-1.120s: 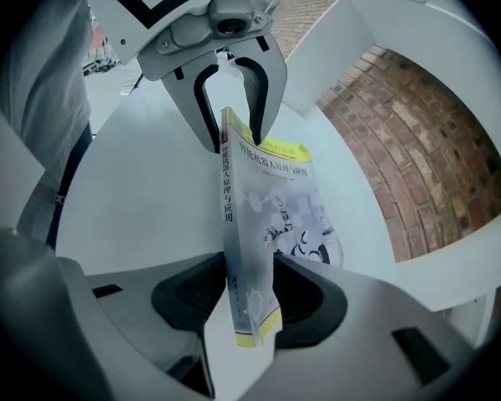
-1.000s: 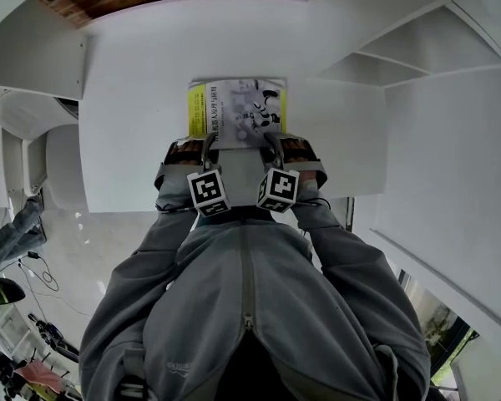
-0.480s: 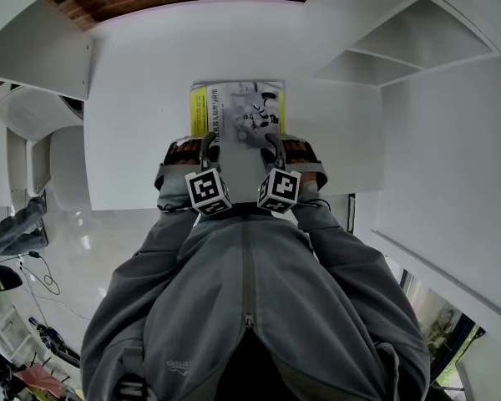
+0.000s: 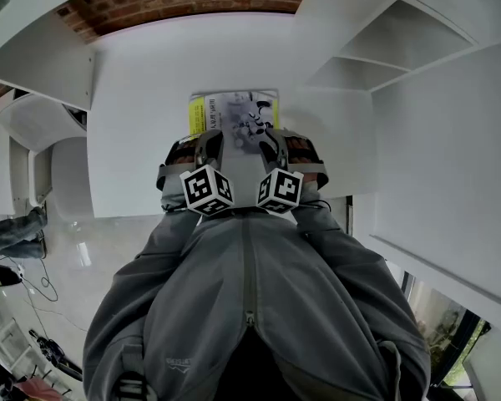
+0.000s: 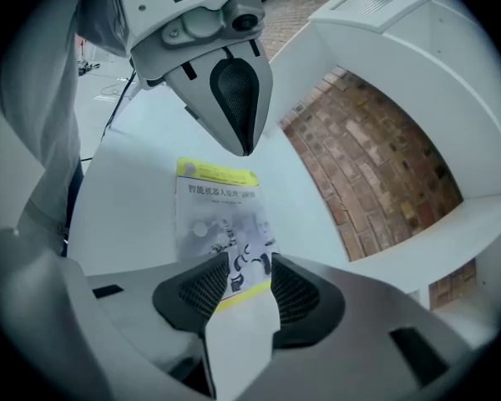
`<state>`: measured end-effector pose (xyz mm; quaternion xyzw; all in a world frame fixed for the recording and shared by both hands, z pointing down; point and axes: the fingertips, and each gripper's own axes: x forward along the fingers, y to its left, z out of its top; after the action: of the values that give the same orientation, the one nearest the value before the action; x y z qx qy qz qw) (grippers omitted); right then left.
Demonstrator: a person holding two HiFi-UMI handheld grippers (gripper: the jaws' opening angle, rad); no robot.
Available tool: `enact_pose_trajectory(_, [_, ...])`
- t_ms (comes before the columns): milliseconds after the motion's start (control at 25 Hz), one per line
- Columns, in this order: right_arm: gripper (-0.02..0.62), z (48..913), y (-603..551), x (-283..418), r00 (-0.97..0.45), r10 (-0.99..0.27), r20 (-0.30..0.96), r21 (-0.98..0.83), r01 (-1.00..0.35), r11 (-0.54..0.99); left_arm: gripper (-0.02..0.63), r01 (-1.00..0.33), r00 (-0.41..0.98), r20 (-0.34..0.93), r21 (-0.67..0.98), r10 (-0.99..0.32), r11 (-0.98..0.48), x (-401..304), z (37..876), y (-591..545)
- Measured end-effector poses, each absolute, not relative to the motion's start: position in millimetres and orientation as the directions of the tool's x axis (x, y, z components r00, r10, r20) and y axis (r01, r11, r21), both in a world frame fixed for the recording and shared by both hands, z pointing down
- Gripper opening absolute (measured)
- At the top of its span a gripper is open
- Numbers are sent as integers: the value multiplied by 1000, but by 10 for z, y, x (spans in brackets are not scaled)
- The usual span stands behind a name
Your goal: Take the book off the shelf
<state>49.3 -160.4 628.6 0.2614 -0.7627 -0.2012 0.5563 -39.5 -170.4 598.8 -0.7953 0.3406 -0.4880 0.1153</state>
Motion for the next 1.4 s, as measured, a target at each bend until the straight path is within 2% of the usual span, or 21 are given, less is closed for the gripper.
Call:
enact_pose_trajectory(400, [71, 5268, -1925, 271, -329, -800, 502, 743, -310, 593, 6, -604, 365, 505, -512, -782, -611, -402, 5148, -1917])
enact_pose_trajectory(680, [38, 4621, -1969, 184, -370, -856, 361, 731, -458, 506, 6, -730, 412, 376, -409, -830, -548, -456, 4708, -1984])
enact_pose_trajectory(1120, [28, 4029, -2015, 232, -439, -886, 147, 470, -757, 454, 6, -854, 433, 191, -227, -881, -468, -597, 4163, -2006])
enact_pose_trajectory(1400, [28, 3810, -2061, 304, -456, -888, 68, 229, -859, 458, 6, -885, 424, 116, -158, -898, -438, -637, 3920, -2010])
